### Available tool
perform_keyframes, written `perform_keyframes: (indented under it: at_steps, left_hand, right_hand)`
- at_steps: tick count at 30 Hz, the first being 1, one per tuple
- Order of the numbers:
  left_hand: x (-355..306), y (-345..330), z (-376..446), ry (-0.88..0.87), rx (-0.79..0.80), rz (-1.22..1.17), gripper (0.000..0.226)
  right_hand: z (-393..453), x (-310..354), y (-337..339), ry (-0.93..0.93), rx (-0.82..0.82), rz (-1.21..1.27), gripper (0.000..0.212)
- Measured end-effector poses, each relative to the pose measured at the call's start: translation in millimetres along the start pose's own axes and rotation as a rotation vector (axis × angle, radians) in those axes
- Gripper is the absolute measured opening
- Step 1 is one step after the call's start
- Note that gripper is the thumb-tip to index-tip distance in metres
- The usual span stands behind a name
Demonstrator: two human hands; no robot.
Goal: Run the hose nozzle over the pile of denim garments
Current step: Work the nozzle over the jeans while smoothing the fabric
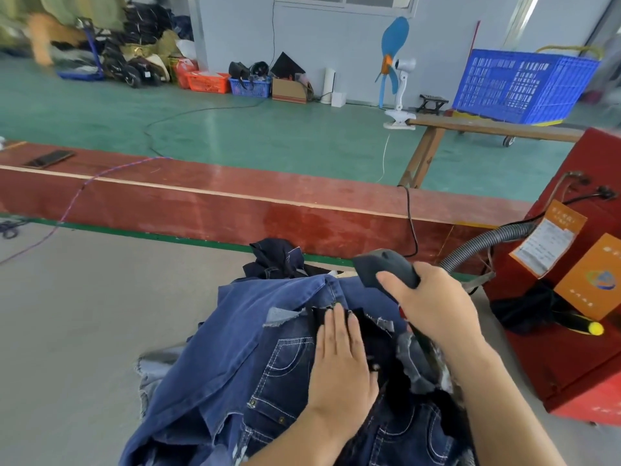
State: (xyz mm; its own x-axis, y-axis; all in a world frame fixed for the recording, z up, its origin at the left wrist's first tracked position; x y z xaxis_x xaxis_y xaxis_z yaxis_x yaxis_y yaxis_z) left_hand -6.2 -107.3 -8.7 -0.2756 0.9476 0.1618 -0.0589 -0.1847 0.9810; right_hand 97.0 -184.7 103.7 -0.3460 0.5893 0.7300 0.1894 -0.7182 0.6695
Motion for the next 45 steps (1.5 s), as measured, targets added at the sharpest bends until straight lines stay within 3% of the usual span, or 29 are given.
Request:
perform_keyframes:
  at_steps: [3,8,11,17,23,26,29,31,35,39,42,45]
  left_hand:
    - [9,-7,-8,0.141,0.335,-0.037,0.092]
    - [5,-12,-13,0.151,0.529,-0.04,0.094]
    - [7,-19,-15,0.144,0.546,-0.021,0.092]
    - [2,-28,-11,0.146,0.608,0.009,0.09]
    - [3,-28,-11,0.129,0.603,0.03,0.089]
    - [4,-27,-12,0.125,0.59,0.036,0.088]
    - [4,-25,-12,0.12,0.58,0.037,0.087]
    - [4,-26,-12,0.111,0.583,0.031,0.087]
    - [4,-27,-11,0.12,0.594,0.043,0.087]
    - [4,-29,-11,0.121,0.581,0.049,0.087]
    - [4,-30,-13,0.116,0.568,0.03,0.087]
    - [4,-28,-13,0.109,0.565,0.017,0.084]
  right_hand:
    - [-6,11,-5,0.023,0.088,-0.038,0.039]
    - [-12,25,-29,0.053,0.321,-0.183,0.033]
    - [-12,25,-40,0.035,0.394,-0.23,0.034]
    - [-17,24,-81,0.091,0.358,-0.347,0.044]
    - [-5,30,-52,0.076,0.114,-0.078,0.037]
    - [-5,24,-36,0.045,0.198,-0.078,0.039]
    - [-9,15,-48,0.034,0.371,-0.254,0.036]
    - [-13,11,-64,0.062,0.404,-0.377,0.04]
    - [-17,13,-87,0.086,0.267,-0.331,0.051]
    - [-4,17,-59,0.034,0.142,-0.05,0.03]
    - [-3,18,-38,0.005,0.232,-0.042,0.034]
    - [-6,14,-45,-0.016,0.4,-0.217,0.036]
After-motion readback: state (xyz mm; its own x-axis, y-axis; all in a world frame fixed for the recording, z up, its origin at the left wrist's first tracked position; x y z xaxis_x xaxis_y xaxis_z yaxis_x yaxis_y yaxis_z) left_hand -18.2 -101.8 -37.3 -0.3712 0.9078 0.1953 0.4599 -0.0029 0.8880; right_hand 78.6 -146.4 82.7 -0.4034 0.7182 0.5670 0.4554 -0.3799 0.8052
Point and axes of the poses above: each hand's wrist, its own z-axis towards the middle knuckle, its own y-axis out of the back of the hand, x = y × z, the point moved 2 cm from there along z, towards the middle knuckle, and after that the axes turned 14 degrees about z, right-handed, at the moved point
